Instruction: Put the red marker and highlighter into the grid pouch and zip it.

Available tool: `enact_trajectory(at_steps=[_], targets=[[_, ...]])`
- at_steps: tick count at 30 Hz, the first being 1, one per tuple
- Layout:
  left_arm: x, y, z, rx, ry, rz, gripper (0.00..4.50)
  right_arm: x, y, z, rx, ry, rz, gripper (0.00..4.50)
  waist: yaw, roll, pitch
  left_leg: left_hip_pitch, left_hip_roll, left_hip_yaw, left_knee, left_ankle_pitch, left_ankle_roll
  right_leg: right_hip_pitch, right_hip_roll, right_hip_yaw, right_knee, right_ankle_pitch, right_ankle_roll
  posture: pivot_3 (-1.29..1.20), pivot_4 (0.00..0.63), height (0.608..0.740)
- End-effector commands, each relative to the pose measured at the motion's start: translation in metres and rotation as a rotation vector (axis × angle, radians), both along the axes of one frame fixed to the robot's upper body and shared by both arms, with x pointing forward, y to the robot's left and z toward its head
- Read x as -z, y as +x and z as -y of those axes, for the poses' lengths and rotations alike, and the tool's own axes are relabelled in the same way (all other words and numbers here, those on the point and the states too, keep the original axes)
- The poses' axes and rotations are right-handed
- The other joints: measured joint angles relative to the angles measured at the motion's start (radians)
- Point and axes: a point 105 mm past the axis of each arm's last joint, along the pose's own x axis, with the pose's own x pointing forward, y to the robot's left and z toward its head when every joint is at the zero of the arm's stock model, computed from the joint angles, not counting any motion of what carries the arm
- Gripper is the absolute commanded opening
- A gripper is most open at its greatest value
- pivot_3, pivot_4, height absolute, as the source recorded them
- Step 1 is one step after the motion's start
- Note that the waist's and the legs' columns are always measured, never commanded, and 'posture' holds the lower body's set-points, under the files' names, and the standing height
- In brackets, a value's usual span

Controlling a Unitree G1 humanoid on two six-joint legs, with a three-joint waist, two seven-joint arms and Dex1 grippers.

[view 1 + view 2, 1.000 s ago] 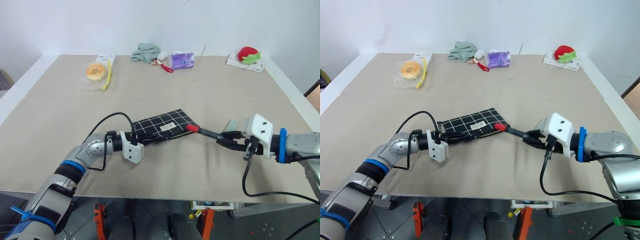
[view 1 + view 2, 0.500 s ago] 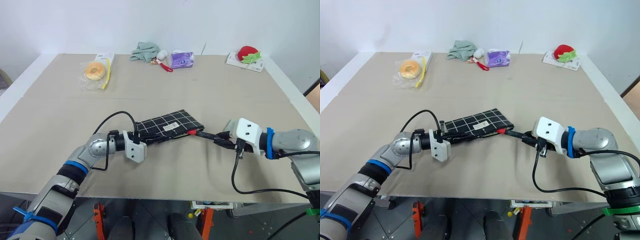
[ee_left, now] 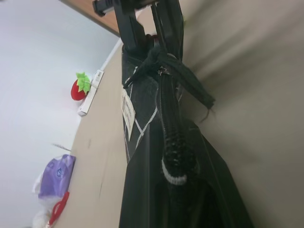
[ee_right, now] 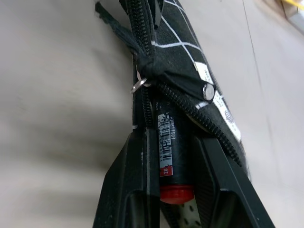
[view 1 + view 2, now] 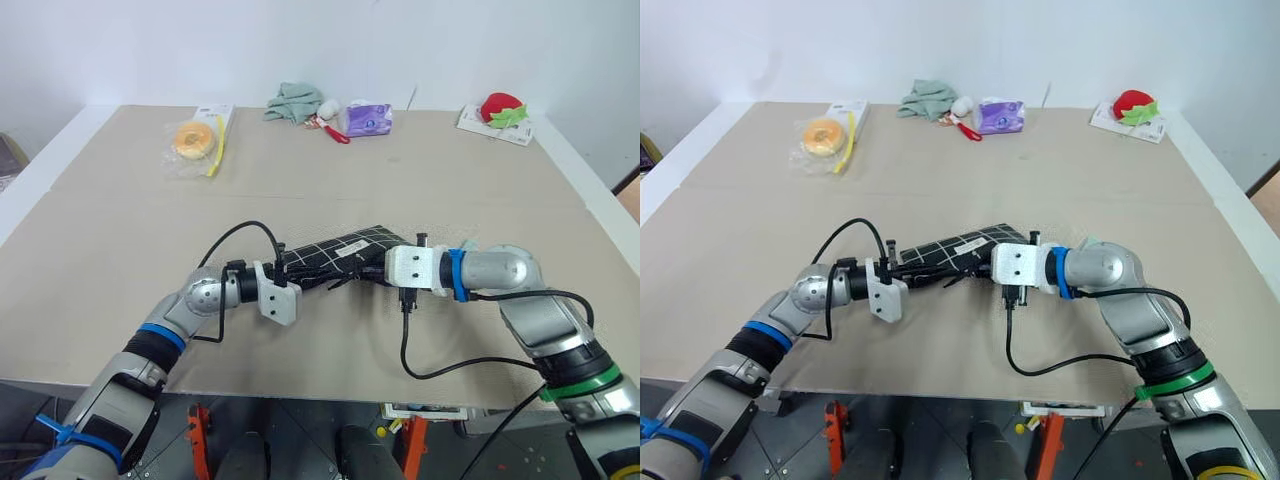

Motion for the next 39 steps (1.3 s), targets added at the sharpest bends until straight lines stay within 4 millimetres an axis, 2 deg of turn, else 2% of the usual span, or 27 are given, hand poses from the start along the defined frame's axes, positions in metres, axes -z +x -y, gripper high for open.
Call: enact_trajectory(at_steps=[1, 8, 9, 11, 14, 15, 17, 19, 23, 25, 30, 33, 39], targets=[[-0.019, -0.005, 0.004, 0.029, -0.072, 0.018, 0.00, -0.011, 0.007, 0.001, -0.032, -0.052, 0.107, 0.61, 0.000, 0.000, 0.000, 0.000, 0.000, 0.000, 0.000, 0.000, 0.000, 0.000, 0.000, 0.000, 0.000, 0.000, 0.000, 0.00, 0.150, 0.740], [-0.020, -0.002, -0.001, -0.011, -0.112, -0.041, 0.00, -0.026, 0.006, 0.006, 0.000, 0.045, 0.034, 0.61, -0.001, 0.000, 0.000, 0.000, 0.000, -0.001, 0.000, 0.000, 0.000, 0.000, 0.000, -0.001, 0.000, 0.001, -0.001, 0.00, 0.150, 0.740], [-0.020, -0.001, -0.002, -0.019, -0.119, -0.050, 0.00, -0.028, 0.004, 0.007, 0.010, 0.068, 0.001, 1.66, -0.001, 0.000, 0.000, 0.000, 0.000, -0.001, 0.000, 0.000, 0.000, 0.000, 0.000, -0.001, 0.000, 0.001, -0.001, 0.00, 0.150, 0.740], [-0.020, 0.002, -0.004, -0.041, -0.133, -0.075, 0.00, -0.040, 0.001, 0.007, 0.036, 0.152, -0.060, 2.51, -0.001, 0.000, 0.000, 0.000, 0.000, -0.002, 0.000, 0.000, 0.000, 0.000, 0.000, -0.001, 0.000, 0.001, -0.002, 0.00, 0.150, 0.740], [-0.022, 0.005, -0.007, -0.063, -0.154, -0.099, 0.00, -0.052, -0.004, 0.008, 0.056, 0.240, -0.109, 4.15, -0.001, 0.000, 0.000, 0.000, 0.000, -0.003, 0.000, 0.000, 0.000, 0.000, 0.000, -0.002, 0.000, 0.001, -0.002, 0.00, 0.150, 0.740], [-0.024, 0.007, -0.008, -0.073, -0.171, -0.112, 0.00, -0.060, -0.008, 0.012, 0.070, 0.314, -0.147, 4.42, -0.001, 0.000, 0.000, 0.000, 0.000, -0.003, 0.000, 0.000, 0.000, 0.001, 0.000, -0.003, 0.000, 0.001, -0.002, 0.00, 0.150, 0.740], [-0.027, 0.010, -0.009, -0.088, -0.204, -0.136, 0.00, -0.085, -0.006, 0.023, 0.144, 0.529, -0.153, 4.42, -0.001, 0.000, 0.000, 0.000, 0.000, -0.004, 0.000, 0.000, 0.000, 0.001, 0.000, -0.003, 0.001, 0.001, -0.002, 0.00, 0.150, 0.740], [-0.030, 0.011, -0.009, -0.096, -0.219, -0.144, 0.00, -0.097, 0.009, 0.051, 0.350, 0.684, -0.125, 4.42, 0.000, 0.000, 0.000, -0.001, 0.000, -0.006, 0.001, 0.000, 0.000, 0.001, 0.000, -0.004, 0.001, 0.001, -0.002, 0.00, 0.150, 0.740], [-0.033, 0.012, -0.010, -0.105, -0.237, -0.155, 0.00, -0.079, 0.027, 0.104, 0.800, 0.823, -0.092, 4.42, 0.001, 0.000, 0.000, -0.002, 0.000, -0.008, 0.001, 0.002, -0.003, 0.001, 0.000, -0.006, 0.001, 0.001, -0.002, 0.00, 0.150, 0.740], [-0.034, 0.012, -0.009, -0.101, -0.236, -0.159, 0.00, -0.068, 0.030, 0.119, 1.007, 0.930, -0.076, 4.42, -0.001, 0.000, 0.000, -0.002, 0.000, -0.009, 0.000, 0.002, -0.003, 0.001, 0.000, -0.007, 0.001, 0.002, -0.003, 0.00, 0.150, 0.740], [-0.033, 0.011, -0.007, -0.084, -0.223, -0.168, 0.00, -0.038, 0.020, 0.119, 1.289, 1.023, -0.046, 4.42, -0.004, 0.004, -0.001, -0.002, 0.001, -0.008, -0.002, 0.004, -0.005, -0.002, 0.002, -0.006, 0.003, 0.002, -0.004, 0.00, 0.150, 0.740], [-0.031, 0.011, -0.005, -0.072, -0.210, -0.169, 0.00, -0.024, 0.012, 0.120, 1.415, 1.014, -0.017, 4.42, -0.003, 0.004, -0.001, -0.002, 0.001, -0.009, -0.002, 0.004, -0.006, -0.002, 0.002, -0.006, 0.004, 0.002, -0.004, 0.00, 0.150, 0.740], [-0.032, 0.011, -0.004, -0.067, -0.209, -0.168, 0.00, 0.000, 0.005, 0.124, 1.508, 0.908, -0.011, 4.42, -0.003, 0.004, -0.001, -0.003, 0.000, -0.009, -0.001, 0.005, -0.007, -0.001, 0.001, -0.006, 0.003, 0.002, -0.004, 0.00, 0.150, 0.740]])
